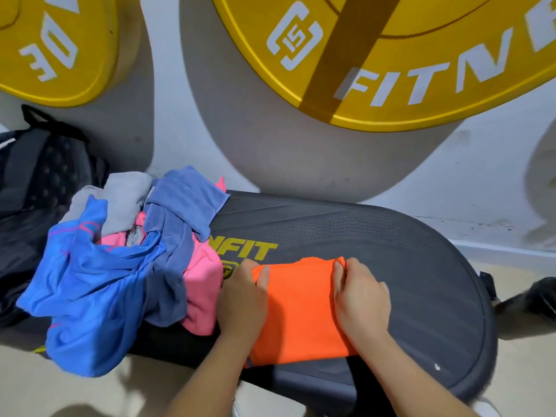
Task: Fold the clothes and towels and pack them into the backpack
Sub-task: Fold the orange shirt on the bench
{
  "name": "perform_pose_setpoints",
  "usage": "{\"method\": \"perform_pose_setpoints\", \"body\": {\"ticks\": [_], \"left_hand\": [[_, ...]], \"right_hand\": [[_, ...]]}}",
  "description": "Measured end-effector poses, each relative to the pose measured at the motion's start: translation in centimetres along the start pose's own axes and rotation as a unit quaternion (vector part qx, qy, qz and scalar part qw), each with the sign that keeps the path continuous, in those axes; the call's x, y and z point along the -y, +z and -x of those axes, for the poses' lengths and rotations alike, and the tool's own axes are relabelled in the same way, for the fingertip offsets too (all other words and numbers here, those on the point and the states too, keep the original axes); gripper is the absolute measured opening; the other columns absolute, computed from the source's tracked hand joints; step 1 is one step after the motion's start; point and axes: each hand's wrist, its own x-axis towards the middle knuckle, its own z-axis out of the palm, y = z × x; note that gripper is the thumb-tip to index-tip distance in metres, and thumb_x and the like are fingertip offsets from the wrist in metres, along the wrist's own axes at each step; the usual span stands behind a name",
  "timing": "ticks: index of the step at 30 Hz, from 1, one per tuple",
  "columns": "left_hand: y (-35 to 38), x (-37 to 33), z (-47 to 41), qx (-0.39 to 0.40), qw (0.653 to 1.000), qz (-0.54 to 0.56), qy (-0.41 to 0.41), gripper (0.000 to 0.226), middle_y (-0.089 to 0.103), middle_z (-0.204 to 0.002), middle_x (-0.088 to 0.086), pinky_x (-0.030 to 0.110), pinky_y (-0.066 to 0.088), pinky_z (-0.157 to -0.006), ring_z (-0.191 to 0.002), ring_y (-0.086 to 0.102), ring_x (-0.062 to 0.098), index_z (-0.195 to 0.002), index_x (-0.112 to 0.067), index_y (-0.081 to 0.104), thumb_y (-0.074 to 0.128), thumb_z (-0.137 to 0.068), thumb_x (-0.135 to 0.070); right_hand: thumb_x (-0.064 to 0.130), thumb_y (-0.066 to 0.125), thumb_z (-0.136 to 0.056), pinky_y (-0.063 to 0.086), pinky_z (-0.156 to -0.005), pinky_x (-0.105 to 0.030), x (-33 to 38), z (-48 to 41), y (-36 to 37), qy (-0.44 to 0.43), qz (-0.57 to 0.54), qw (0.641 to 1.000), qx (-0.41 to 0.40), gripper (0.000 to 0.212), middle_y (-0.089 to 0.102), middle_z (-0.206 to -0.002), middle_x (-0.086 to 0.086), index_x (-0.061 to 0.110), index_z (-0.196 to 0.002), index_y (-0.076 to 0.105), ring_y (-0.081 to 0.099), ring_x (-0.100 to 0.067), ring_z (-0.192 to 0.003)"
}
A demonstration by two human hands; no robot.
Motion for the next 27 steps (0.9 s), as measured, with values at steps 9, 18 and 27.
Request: {"method": "perform_pose_setpoints", "body": {"ticks": [9,18,27], "left_hand": [[-0.7,-0.2,-1.2,0.068,0.988,-0.141,0.008,0.034,0.067,-0.107,0.010,0.035,0.038,-0.073,-0.103,0.059,0.032,-0.107,-0.018,0.051,0.038,-0.097,-0.048],[2.2,-0.9,4.8,0.094,0.922,-0.221,0.303,0.050,0.055,-0.135,0.004,0.045,0.047,-0.096,-0.123,0.053,0.022,-0.124,-0.028,0.061,0.043,-0.082,-0.049],[2.9,0.1,5.2,0.117,0.914,-0.241,0.304,0.054,0.046,-0.145,0.001,0.053,0.035,-0.102,-0.134,0.042,0.019,-0.128,-0.030,0.055,0.046,-0.079,-0.052]], "right_hand": [[0.035,0.035,-0.100,0.034,-0.068,-0.037,-0.3,-0.2,0.8,0.009,0.040,0.999,0.006,0.027,0.061,-0.073,0.000,0.020,-0.078,0.037,0.059,-0.029,-0.067],[0.037,0.031,-0.101,0.032,-0.069,-0.036,0.0,-0.7,0.4,0.026,0.072,0.996,0.048,0.022,0.065,-0.086,0.001,0.021,-0.087,0.037,0.062,-0.025,-0.080],[0.031,0.039,-0.094,0.031,-0.105,-0.034,-0.9,3.1,-0.3,-0.228,0.054,0.970,0.072,0.042,0.047,-0.143,-0.002,0.021,-0.132,0.054,0.041,-0.020,-0.135]]}}
